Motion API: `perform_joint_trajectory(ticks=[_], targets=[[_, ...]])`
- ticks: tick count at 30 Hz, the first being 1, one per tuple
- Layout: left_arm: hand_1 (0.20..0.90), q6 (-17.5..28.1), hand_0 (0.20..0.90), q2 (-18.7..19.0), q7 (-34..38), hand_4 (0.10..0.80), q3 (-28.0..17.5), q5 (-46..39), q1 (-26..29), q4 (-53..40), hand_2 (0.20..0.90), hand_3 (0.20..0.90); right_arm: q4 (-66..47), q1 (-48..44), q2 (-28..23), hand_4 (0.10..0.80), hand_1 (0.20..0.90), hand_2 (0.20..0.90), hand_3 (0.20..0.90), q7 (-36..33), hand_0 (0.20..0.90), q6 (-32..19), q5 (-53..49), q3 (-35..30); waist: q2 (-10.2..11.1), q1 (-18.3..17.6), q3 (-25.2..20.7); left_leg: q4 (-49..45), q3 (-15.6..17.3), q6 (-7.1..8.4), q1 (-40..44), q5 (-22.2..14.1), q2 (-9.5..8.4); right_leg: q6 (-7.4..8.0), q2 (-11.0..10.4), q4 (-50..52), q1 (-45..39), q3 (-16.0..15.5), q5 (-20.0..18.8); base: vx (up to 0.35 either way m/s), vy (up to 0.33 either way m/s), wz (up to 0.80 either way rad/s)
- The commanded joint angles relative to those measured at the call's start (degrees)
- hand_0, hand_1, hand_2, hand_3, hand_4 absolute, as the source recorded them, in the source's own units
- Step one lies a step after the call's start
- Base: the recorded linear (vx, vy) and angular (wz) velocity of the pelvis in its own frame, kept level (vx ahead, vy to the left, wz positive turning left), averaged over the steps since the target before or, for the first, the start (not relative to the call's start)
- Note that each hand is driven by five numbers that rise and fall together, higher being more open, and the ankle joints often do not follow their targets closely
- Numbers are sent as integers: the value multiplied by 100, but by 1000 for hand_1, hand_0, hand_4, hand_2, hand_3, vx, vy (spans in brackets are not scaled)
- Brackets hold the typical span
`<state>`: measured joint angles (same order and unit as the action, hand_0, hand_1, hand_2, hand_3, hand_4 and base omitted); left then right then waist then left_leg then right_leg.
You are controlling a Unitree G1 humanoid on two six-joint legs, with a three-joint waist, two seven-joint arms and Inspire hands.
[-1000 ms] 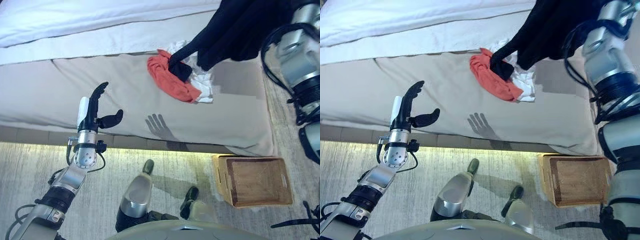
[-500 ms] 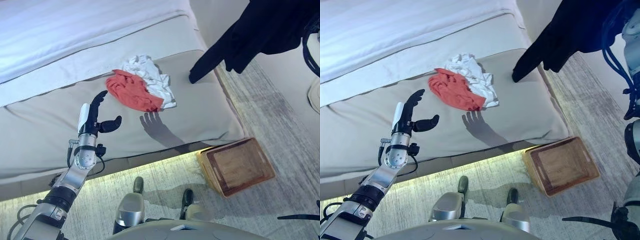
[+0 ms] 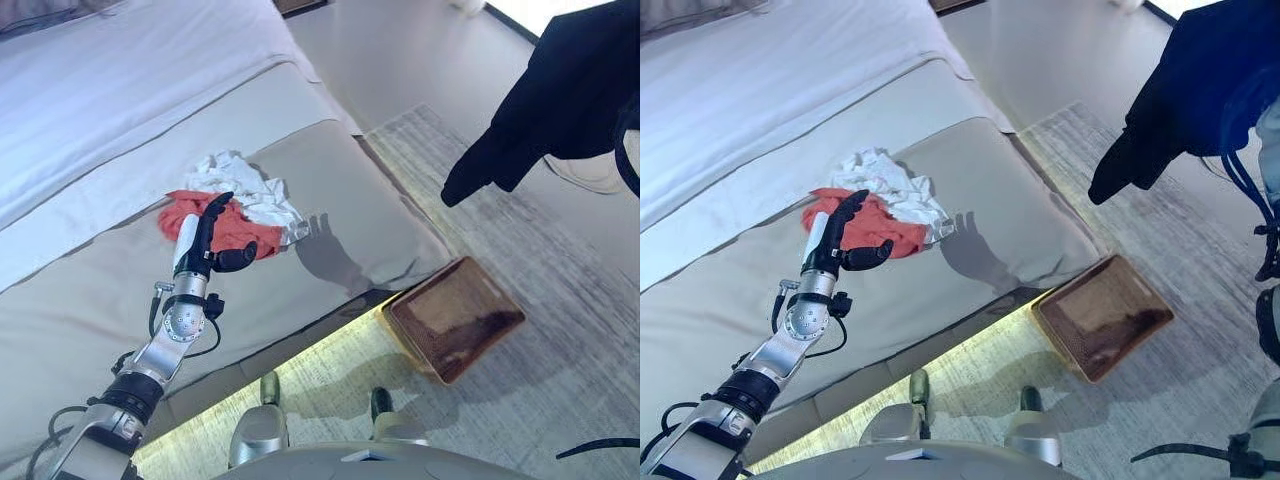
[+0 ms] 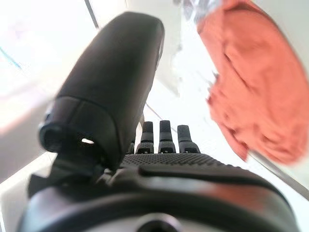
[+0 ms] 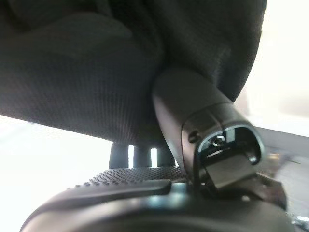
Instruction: Pick up the clothes from the bed and place them into the basket
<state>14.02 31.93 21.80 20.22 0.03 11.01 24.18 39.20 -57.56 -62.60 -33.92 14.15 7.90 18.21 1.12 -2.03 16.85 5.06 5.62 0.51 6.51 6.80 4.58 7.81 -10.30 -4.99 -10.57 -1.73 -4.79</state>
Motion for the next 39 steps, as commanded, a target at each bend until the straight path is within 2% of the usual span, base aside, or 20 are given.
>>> perform_joint_trajectory(ticks=[1,6,15,19,27,34,39], targets=[[900,355,900,-47,95,800,61,144,3,144,900,900,-525,50,-512,100,300,300,200,-259,300,-214,340,20,157,-55,-1225,-6,69,490,190,-699,506,-59,78,145,551,178,106,5,-12,-10],[900,319,900,-106,68,800,52,231,118,192,900,900,-690,688,-380,100,300,300,200,22,300,-304,484,-313,127,-196,-1201,-6,161,474,262,-735,520,-51,110,175,589,328,95,0,-2,-19],[900,337,900,-278,54,800,8,388,257,241,900,900,-786,1990,353,100,300,300,200,261,300,-561,644,-812,66,-326,-1060,-6,284,429,335,-790,518,-56,133,260,680,444,92,-28,-17,-15],[900,326,900,-289,75,800,19,401,258,207,900,900,-606,2145,667,100,300,300,200,320,300,-580,819,-653,49,-309,-1024,-6,301,422,365,-794,512,-66,128,222,661,428,66,-10,-16,-8],[900,316,900,-346,162,800,60,454,413,239,900,900,-28,2537,1477,100,300,300,200,281,300,-449,556,-420,-30,-300,-903,-6,307,392,356,-789,516,-91,135,275,721,388,61,-19,-11,-1],[900,338,900,-425,198,800,137,465,529,250,900,900,675,2459,1750,100,300,300,200,348,300,-658,664,-182,-119,-247,-805,-6,263,384,328,-763,511,-116,112,297,758,366,50,-21,-7,3],[900,341,900,-425,175,800,147,453,516,270,900,900,816,2395,1833,100,300,300,200,392,300,-632,816,-8,-169,-209,-766,-6,229,388,317,-754,502,-122,76,273,756,326,35,0,0,0]])
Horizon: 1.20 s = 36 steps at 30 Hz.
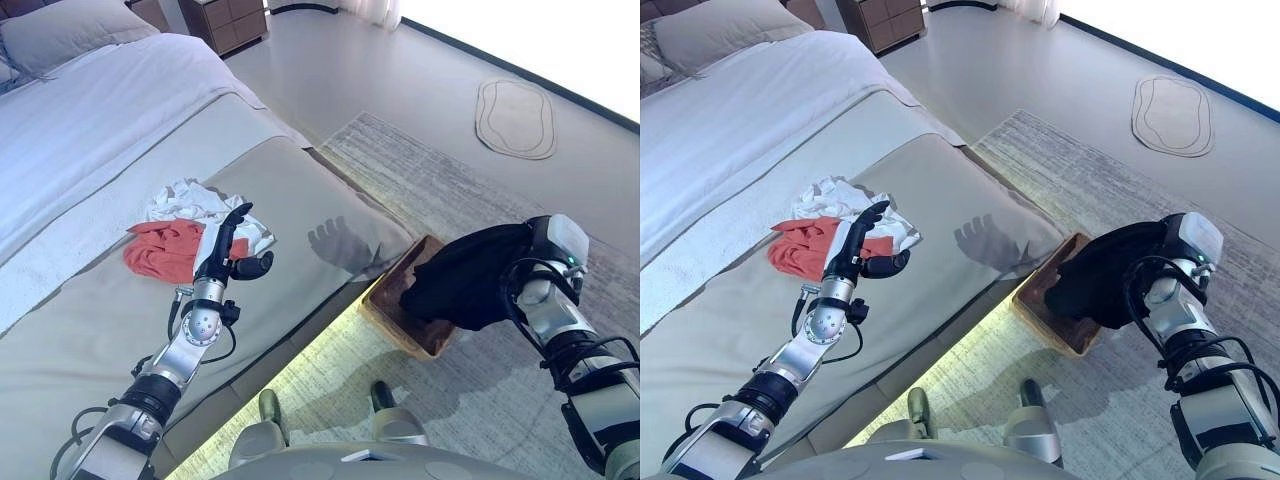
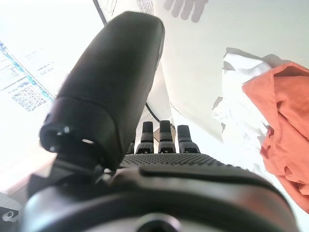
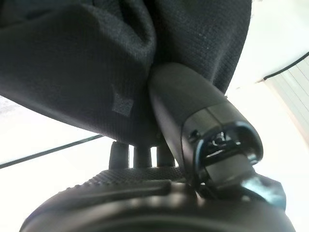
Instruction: Pick up the clothes from the bed and place them into the basket
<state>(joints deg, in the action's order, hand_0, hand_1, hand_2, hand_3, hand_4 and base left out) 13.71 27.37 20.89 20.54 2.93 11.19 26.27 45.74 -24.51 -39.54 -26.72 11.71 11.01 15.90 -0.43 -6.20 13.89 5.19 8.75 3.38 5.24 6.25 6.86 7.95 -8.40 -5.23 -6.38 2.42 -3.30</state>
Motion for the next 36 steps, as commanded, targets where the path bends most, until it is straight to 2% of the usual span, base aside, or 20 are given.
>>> perform_joint_trajectory(ticks=[1,2,3,13,26,36], targets=[[900,376,900,33,264,800,113,162,494,63,900,900,166,-911,-473,100,300,300,200,-318,300,-385,510,229,-15,209,-471,-19,-85,103,443,-698,273,-136,-114,296,337,-90,-115,0,0,0],[900,392,900,52,246,800,110,154,468,48,900,900,220,-929,-468,130,326,326,230,-289,326,-336,517,266,-19,228,-468,-19,-93,109,435,-692,272,-136,-119,294,341,-101,-115,0,0,0],[900,391,900,67,239,800,104,142,454,24,900,900,246,-921,-461,800,900,900,900,-293,900,-323,476,276,-23,240,-458,-19,-103,112,422,-685,275,-136,-120,293,348,-112,-117,0,0,0],[900,420,900,105,233,800,112,117,394,-36,900,900,294,-701,-329,800,900,900,900,-238,900,-326,529,316,-40,265,-425,-19,-132,105,383,-656,281,-138,-127,275,358,-157,-127,-2,-6,1],[900,443,900,133,249,800,40,146,262,-75,900,900,160,-275,-242,800,900,900,900,164,900,-209,818,344,18,264,-443,-19,-97,110,383,-635,315,-131,-116,245,338,-187,-138,0,0,0],[900,383,900,113,344,800,40,59,260,-14,900,900,-329,-504,-448,800,900,900,900,-84,900,-282,894,422,40,337,-438,-19,-200,108,373,-620,308,-147,-121,216,268,-248,-135,-1,6,2]])
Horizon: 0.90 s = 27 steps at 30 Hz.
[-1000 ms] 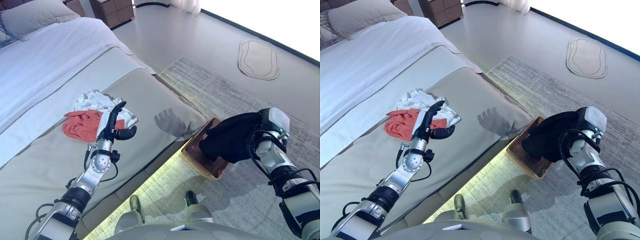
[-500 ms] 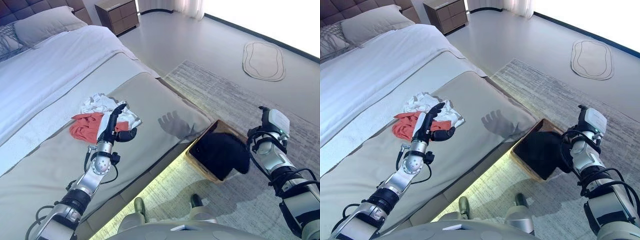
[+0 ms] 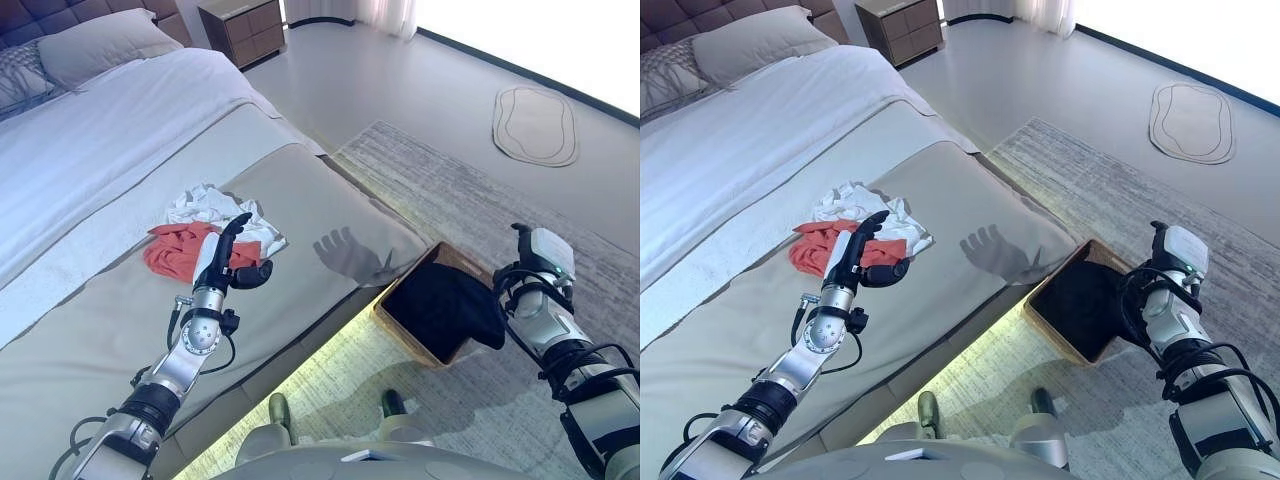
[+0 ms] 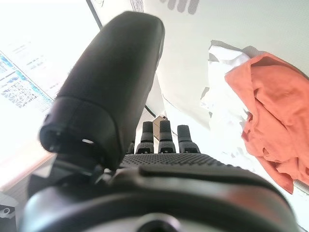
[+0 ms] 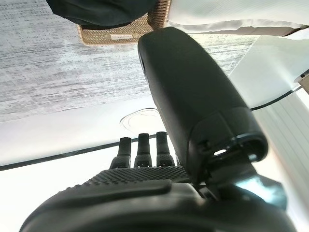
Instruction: Pick up the clothes from the bed and place them into the basket
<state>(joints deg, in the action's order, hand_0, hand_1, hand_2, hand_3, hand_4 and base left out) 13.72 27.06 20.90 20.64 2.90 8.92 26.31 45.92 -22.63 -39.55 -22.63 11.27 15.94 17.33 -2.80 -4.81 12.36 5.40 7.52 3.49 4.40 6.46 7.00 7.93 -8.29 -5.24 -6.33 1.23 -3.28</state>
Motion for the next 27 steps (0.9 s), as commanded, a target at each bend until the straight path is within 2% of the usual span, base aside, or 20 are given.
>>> perform_joint_trajectory(ticks=[1,4,14,21,27], targets=[[900,365,900,123,362,800,26,53,485,17,900,900,-449,-819,-489,800,900,900,900,-497,900,-239,409,350,289,236,-293,-40,-125,100,437,-633,284,-152,-131,211,252,-164,-129,-5,6,5],[900,321,900,84,463,800,64,17,484,95,900,900,-753,-1198,-549,800,900,900,900,-503,900,-236,410,609,317,345,-298,-40,-235,110,385,-607,275,-181,-136,226,243,-260,-97,-8,2,8],[900,252,900,149,711,800,-116,98,257,161,900,900,-1015,-2347,-715,800,900,900,900,-477,900,-752,761,1415,372,893,-392,-40,-693,112,109,-499,185,-249,-223,295,222,-717,49,7,5,26],[900,305,900,322,674,800,-346,76,69,123,900,900,-898,-3174,-599,800,900,900,900,-333,900,-431,933,2086,359,1413,-221,-144,-1140,86,-212,-418,46,-277,-419,630,301,-1201,252,-7,30,38],[900,605,900,466,658,800,-327,94,72,45,900,900,-462,-3998,-355,800,900,900,900,-377,900,-114,1041,2629,233,1901,180,-430,-1564,56,-680,-383,-154,-294,-625,976,453,-1653,416,-85,71,47]])
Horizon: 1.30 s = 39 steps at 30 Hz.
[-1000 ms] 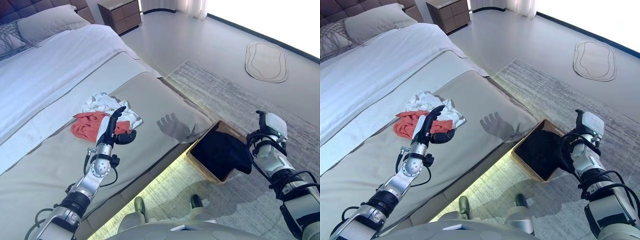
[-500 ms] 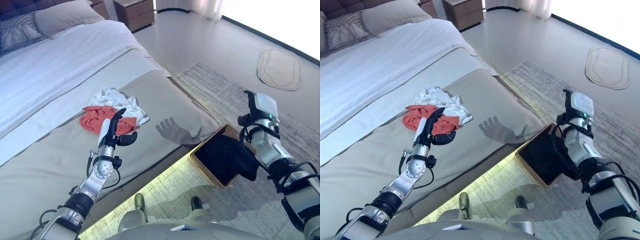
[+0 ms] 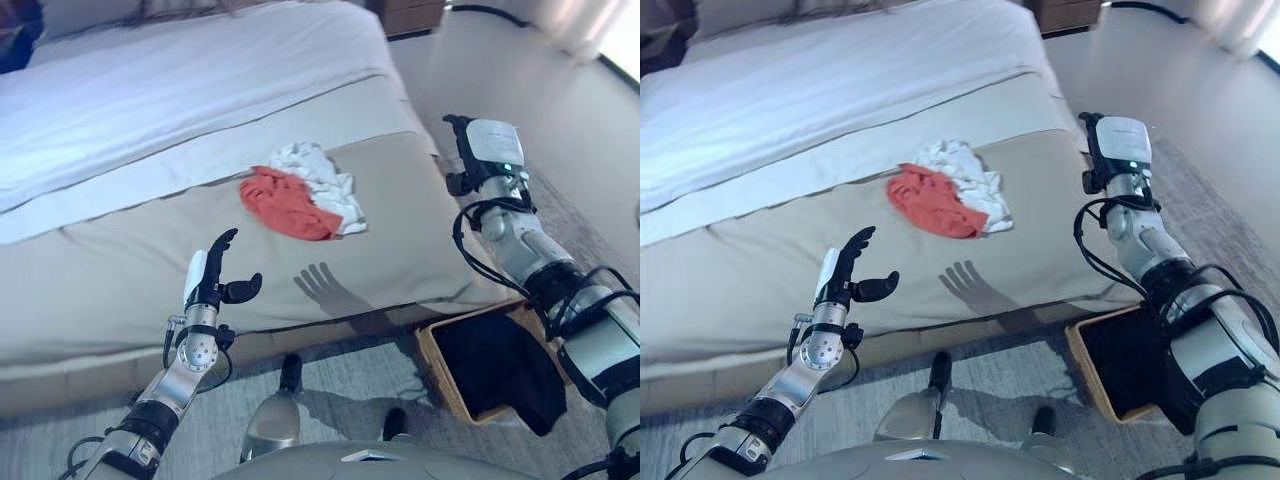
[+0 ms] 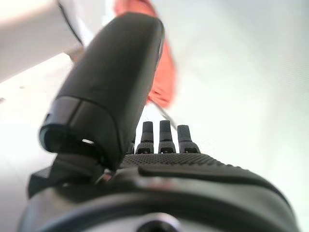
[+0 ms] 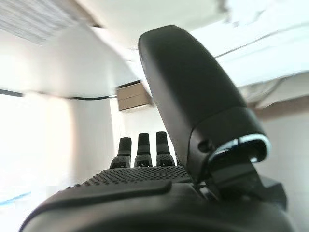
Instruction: Pick up the clothes from the bed and place them into the basket
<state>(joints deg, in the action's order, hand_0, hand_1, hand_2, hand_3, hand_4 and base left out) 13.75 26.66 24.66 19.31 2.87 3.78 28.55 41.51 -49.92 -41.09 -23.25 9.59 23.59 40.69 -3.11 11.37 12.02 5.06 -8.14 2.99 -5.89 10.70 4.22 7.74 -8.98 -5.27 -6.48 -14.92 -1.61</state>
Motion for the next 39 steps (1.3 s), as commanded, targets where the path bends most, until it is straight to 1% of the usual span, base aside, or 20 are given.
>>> perform_joint_trajectory(ticks=[1,3,5,7,10,11,14,17,20,22,24,27,30,35,39], targets=[[900,619,900,522,291,800,-146,110,626,-222,900,900,68,-1387,-155,800,900,900,900,-304,900,95,304,394,237,386,281,-434,-70,95,283,-806,80,-270,-591,1027,491,-105,264,-46,63,35],[900,642,900,553,319,800,-82,149,704,-287,900,900,229,-1568,-76,800,900,900,900,-301,900,167,421,546,181,509,412,-590,-205,69,127,-836,-21,-285,-673,1200,556,-225,328,-66,64,39],[900,706,900,605,408,800,3,174,818,-334,900,900,598,-1832,69,800,900,900,900,-403,900,200,543,758,89,718,675,-958,-385,41,-109,-957,-187,-328,-810,1577,670,-379,484,-70,51,43],[900,749,900,643,380,800,24,70,868,-340,900,900,782,-2033,147,800,900,900,900,-335,900,262,613,885,31,858,872,-1254,-493,19,-294,-1049,-317,-350,-925,1845,759,-461,567,-27,58,45],[900,843,900,654,424,800,23,-25,888,-450,900,900,916,-2280,251,800,900,900,900,-287,900,398,695,1057,-37,1031,1145,-1561,-648,-38,-526,-1142,-476,-361,-1025,2137,862,-540,698,0,33,32],[900,895,900,662,423,800,7,-39,881,-503,900,900,990,-2369,303,800,900,900,900,-298,900,435,725,1086,-40,1104,1238,-1669,-669,-51,-568,-1282,-506,-338,-1039,2289,898,-519,850,17,-17,27],[900,971,900,714,396,800,-29,-82,871,-743,900,900,1236,-2697,444,800,900,900,900,-255,900,523,765,1162,-89,1277,1536,-2037,-788,-123,-920,-1350,-682,-347,-1140,2730,1218,-542,941,-50,5,24],[900,1026,900,753,434,800,-35,-112,834,-915,900,900,1402,-2937,547,800,900,900,900,-203,900,576,833,1228,-126,1384,1753,-2295,-822,-194,-1189,-1400,-819,-348,-1191,3107,1513,-528,1039,-50,38,22],[900,1047,900,812,573,800,14,-168,769,-1159,900,900,1503,-3035,630,800,900,900,900,-197,900,657,907,1235,-123,1467,1777,-2657,-844,-264,-1676,-1481,-954,-355,-1231,3504,1961,-523,1089,-34,20,21],[900,1052,900,840,652,800,24,-220,711,-1385,900,900,1623,-3123,678,800,900,900,900,-148,900,747,967,1247,-167,1511,1777,-3020,-843,-330,-2087,-1592,-1045,-390,-1268,3923,2390,-484,1177,-36,44,19],[900,1102,900,859,703,800,35,-241,683,-1461,900,900,1705,-3155,702,800,900,900,900,-119,900,840,921,1260,-201,1525,1777,-3219,-848,-361,-2304,-1654,-1089,-416,-1267,4140,2607,-460,1238,-23,44,11],[900,1228,900,878,823,800,67,-297,632,-1625,900,900,2081,-3299,739,800,900,900,900,-124,900,862,777,1259,-321,1547,1777,-3658,-797,-432,-2802,-1766,-1186,-475,-1270,4644,3108,-378,1329,-23,55,5],[900,1325,900,876,874,800,51,-341,571,-1780,900,900,2273,-3360,677,800,900,900,900,5,900,965,736,1329,-389,1557,1777,-3983,-738,-486,-3167,-1846,-1269,-517,-1262,4961,3458,-263,1389,-17,62,1],[900,1499,900,922,941,800,-9,-374,415,-2066,900,900,2666,-3271,535,800,900,900,900,453,900,1439,753,1417,-513,1541,1777,-4615,-636,-584,-3746,-2064,-1346,-600,-1224,5538,4073,-103,1530,-21,49,1],[900,1567,900,976,980,800,-32,-434,355,-2182,900,900,2920,-3299,461,800,900,900,900,912,900,1747,763,1524,-560,1532,1777,-4864,-594,-625,-4050,-2125,-1348,-636,-1162,5744,4404,-17,1587,-4,9,0]])
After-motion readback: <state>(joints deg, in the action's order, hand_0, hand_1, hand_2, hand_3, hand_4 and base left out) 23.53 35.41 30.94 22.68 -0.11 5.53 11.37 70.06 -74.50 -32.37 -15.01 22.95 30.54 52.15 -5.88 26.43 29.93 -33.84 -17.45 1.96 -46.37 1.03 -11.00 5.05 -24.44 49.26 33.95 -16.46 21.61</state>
